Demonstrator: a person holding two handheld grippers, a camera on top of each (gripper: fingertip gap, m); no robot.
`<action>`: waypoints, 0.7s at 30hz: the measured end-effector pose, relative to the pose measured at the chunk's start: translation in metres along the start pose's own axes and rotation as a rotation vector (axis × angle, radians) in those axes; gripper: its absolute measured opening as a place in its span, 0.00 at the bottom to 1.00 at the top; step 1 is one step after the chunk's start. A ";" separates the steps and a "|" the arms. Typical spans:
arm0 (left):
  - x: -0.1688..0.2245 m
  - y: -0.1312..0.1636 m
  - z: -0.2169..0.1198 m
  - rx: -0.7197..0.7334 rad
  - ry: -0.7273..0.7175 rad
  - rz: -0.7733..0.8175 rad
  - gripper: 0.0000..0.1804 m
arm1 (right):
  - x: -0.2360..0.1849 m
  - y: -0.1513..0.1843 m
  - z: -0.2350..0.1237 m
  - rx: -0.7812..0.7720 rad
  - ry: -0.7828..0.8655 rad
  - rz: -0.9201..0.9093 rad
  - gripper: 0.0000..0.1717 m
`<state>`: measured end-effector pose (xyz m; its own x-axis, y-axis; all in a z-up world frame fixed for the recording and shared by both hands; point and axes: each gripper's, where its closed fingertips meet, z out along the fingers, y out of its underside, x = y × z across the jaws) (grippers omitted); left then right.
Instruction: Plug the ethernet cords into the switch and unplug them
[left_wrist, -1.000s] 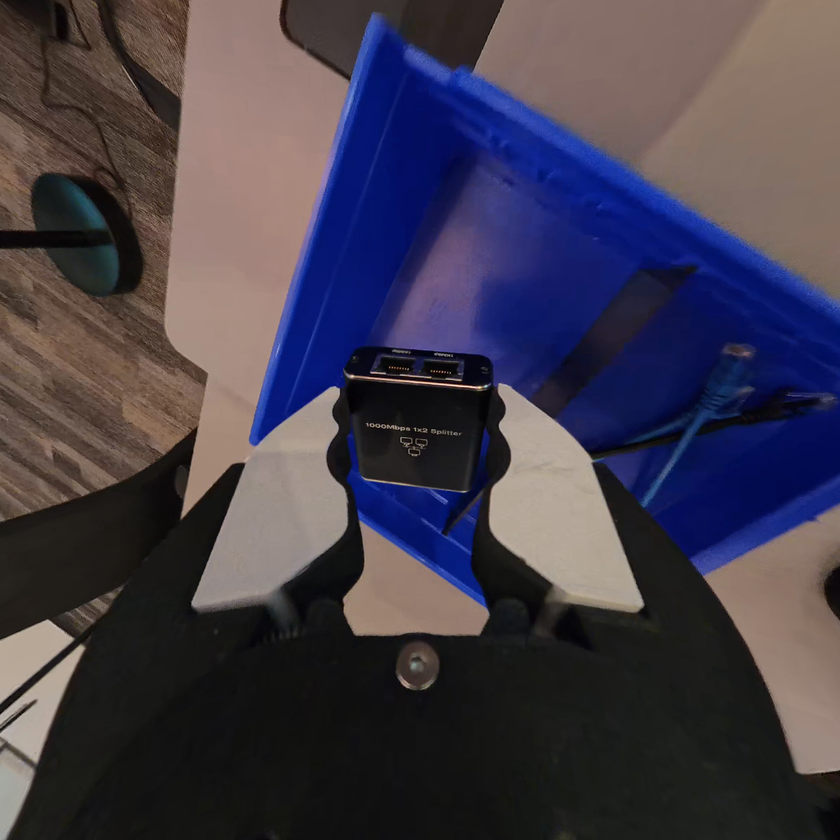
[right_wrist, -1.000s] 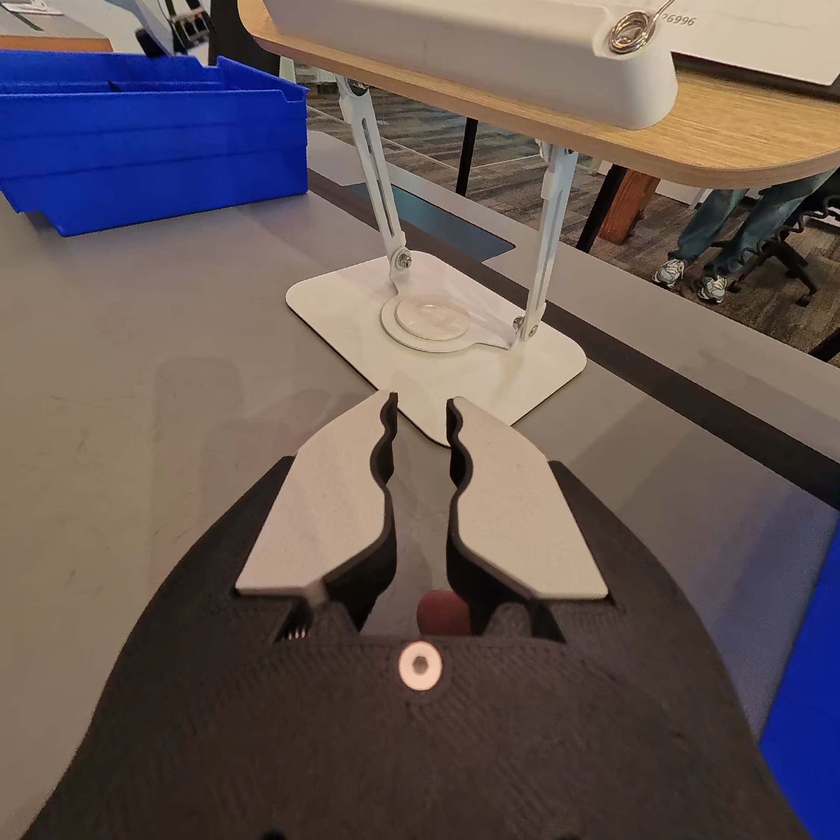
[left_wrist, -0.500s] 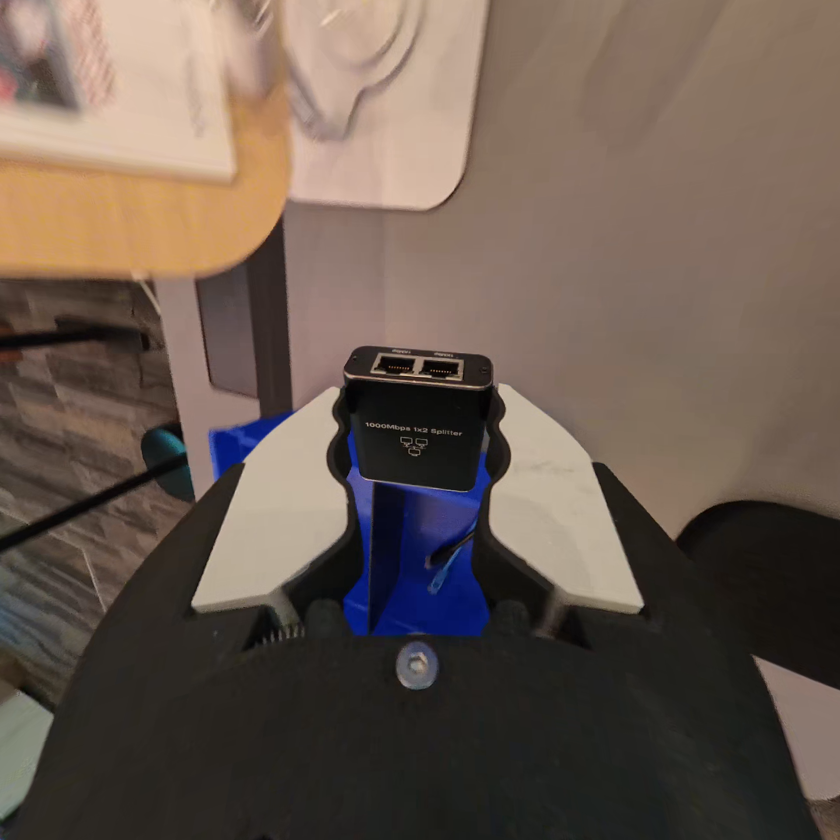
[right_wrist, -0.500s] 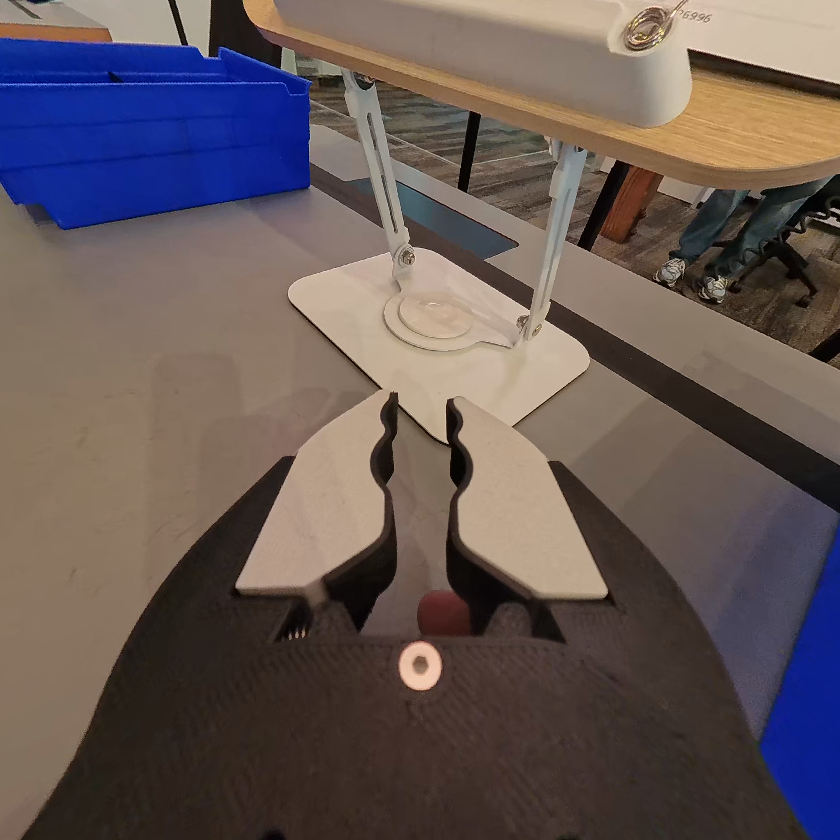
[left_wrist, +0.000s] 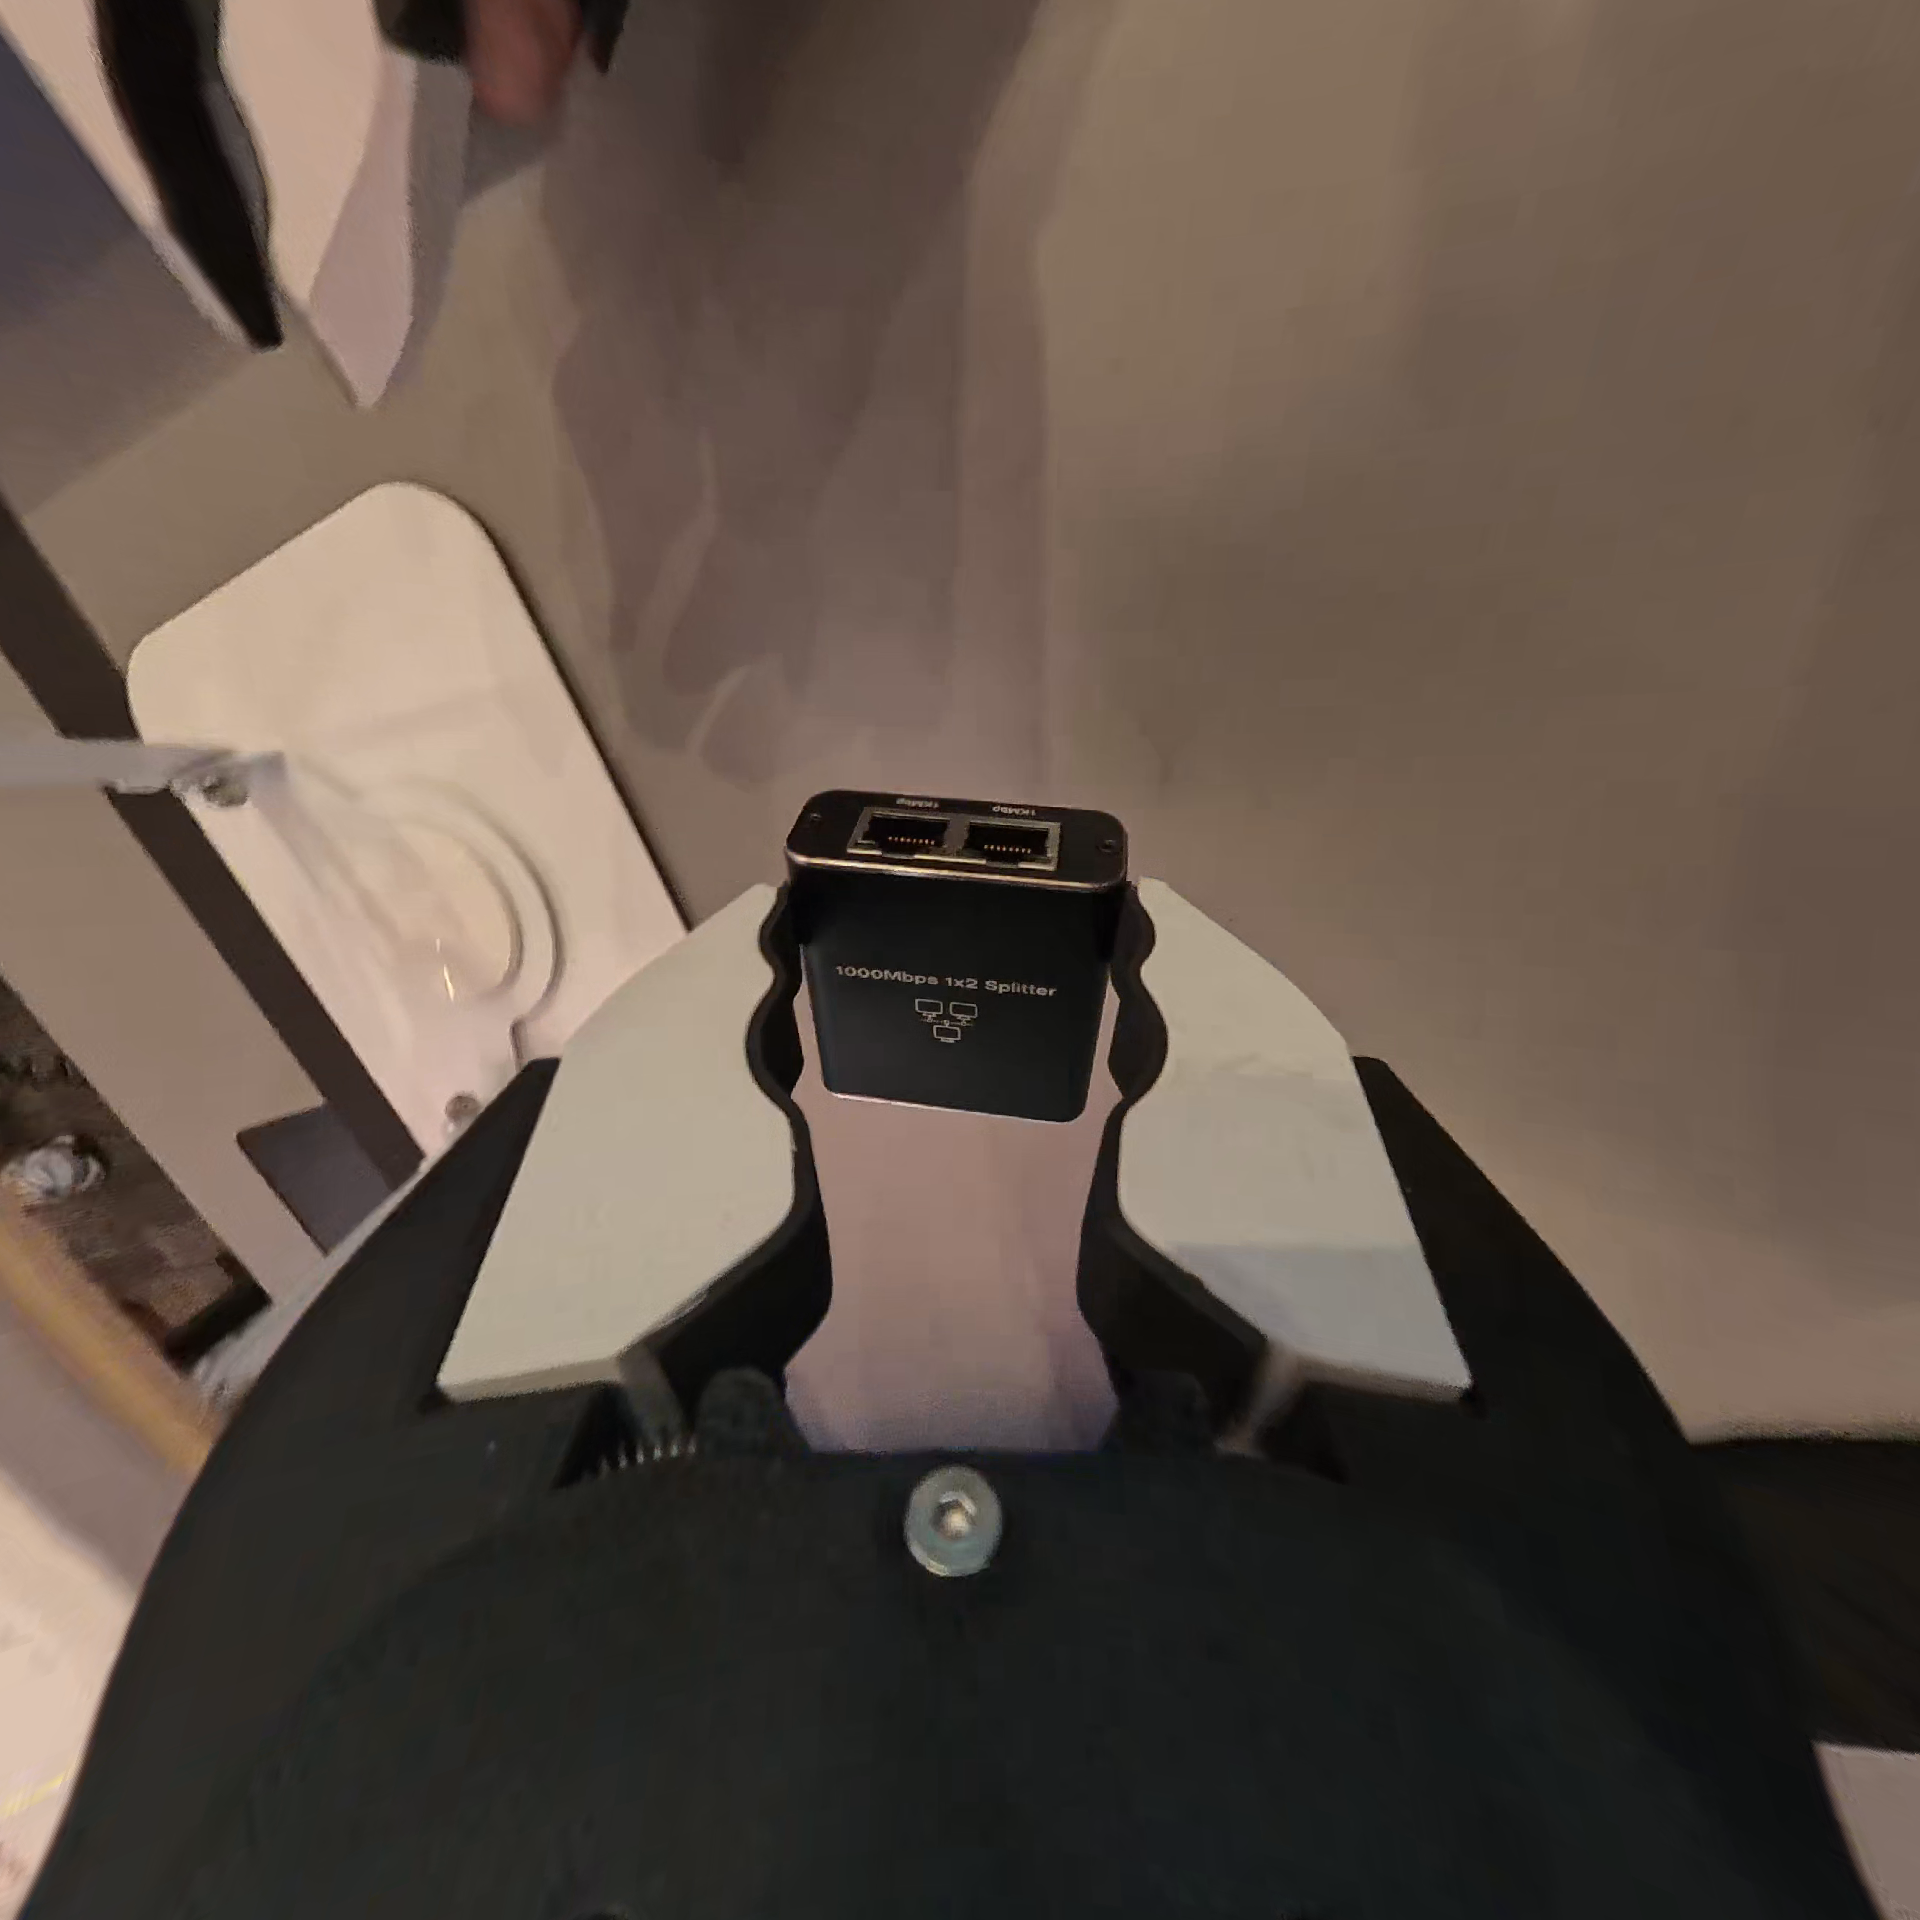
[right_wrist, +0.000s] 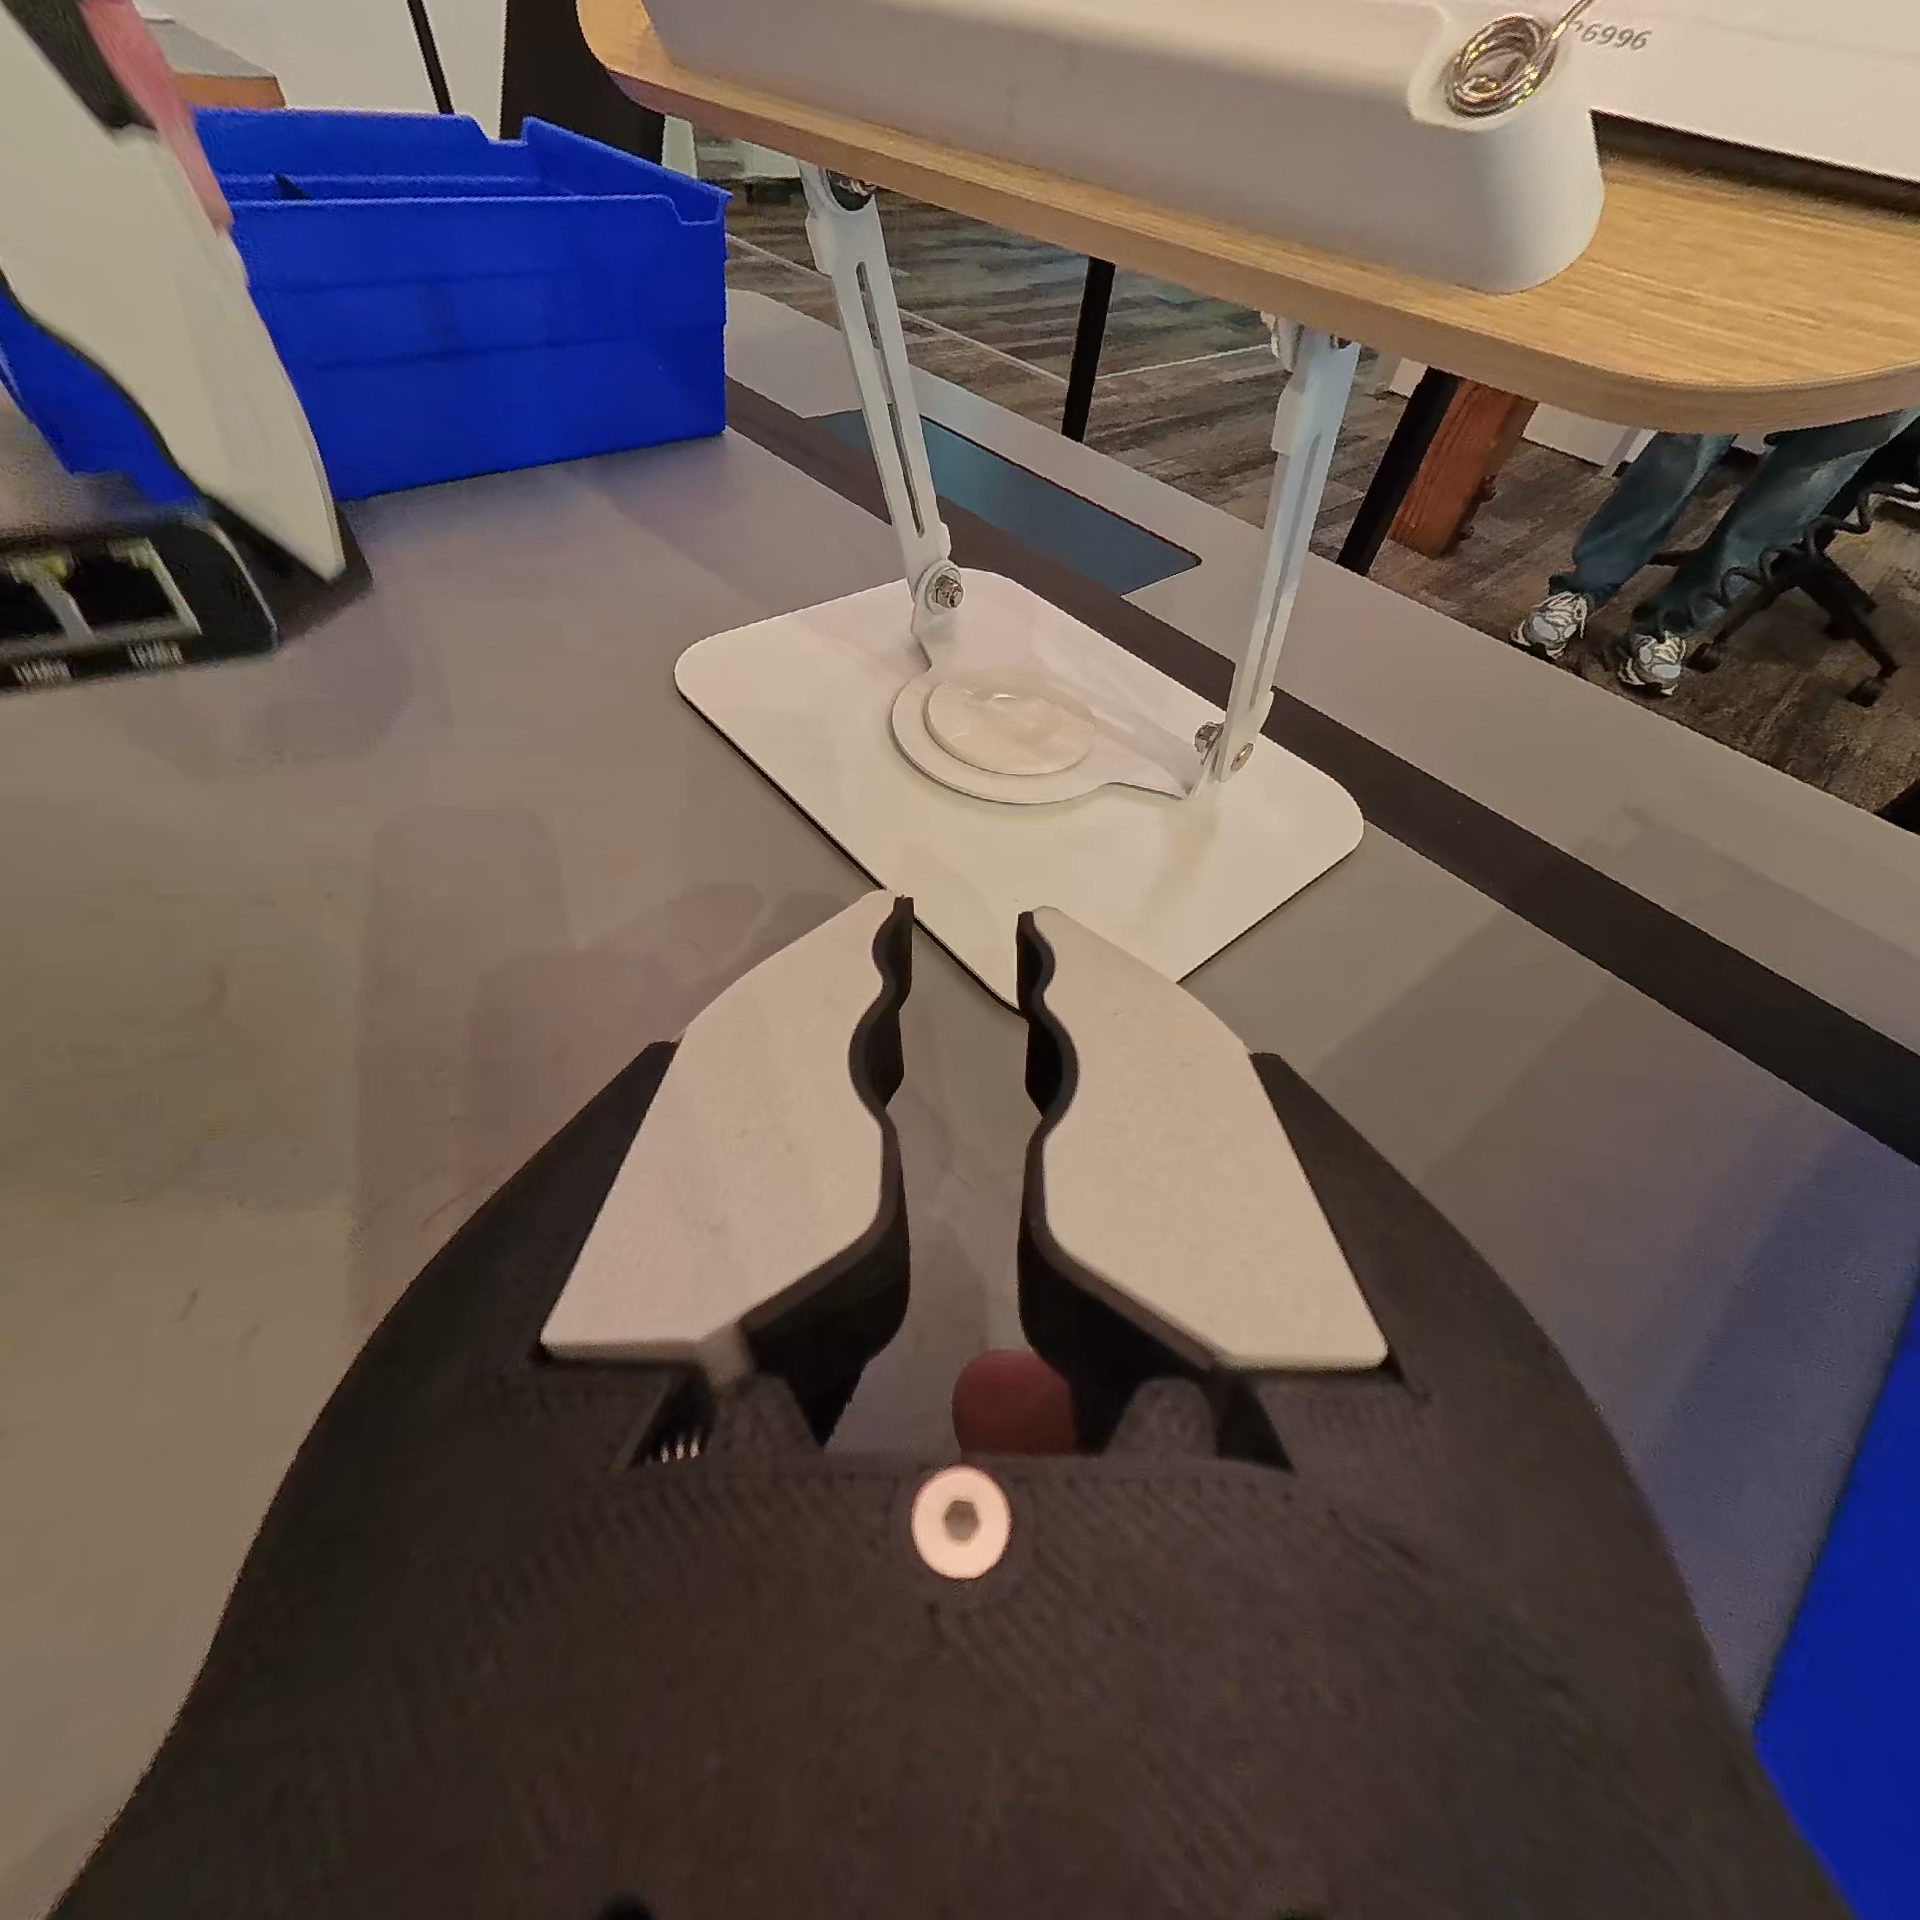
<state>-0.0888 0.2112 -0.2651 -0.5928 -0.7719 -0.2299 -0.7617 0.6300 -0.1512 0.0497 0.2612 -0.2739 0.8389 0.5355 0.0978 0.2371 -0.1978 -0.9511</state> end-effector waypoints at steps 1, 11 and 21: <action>0.001 -0.003 0.006 -0.002 0.010 0.012 0.32 | 0.000 0.000 0.000 0.001 -0.001 0.002 0.11; 0.013 -0.013 0.040 -0.027 0.087 0.089 0.32 | -0.001 0.000 0.000 0.001 -0.017 0.007 0.10; 0.020 -0.017 0.057 -0.027 0.110 0.117 0.32 | -0.003 0.000 0.000 0.003 -0.028 0.010 0.10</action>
<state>-0.0730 0.1902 -0.3218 -0.7020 -0.6988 -0.1378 -0.6915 0.7150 -0.1029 0.0469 0.2591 -0.2737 0.8273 0.5560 0.0803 0.2272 -0.2004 -0.9530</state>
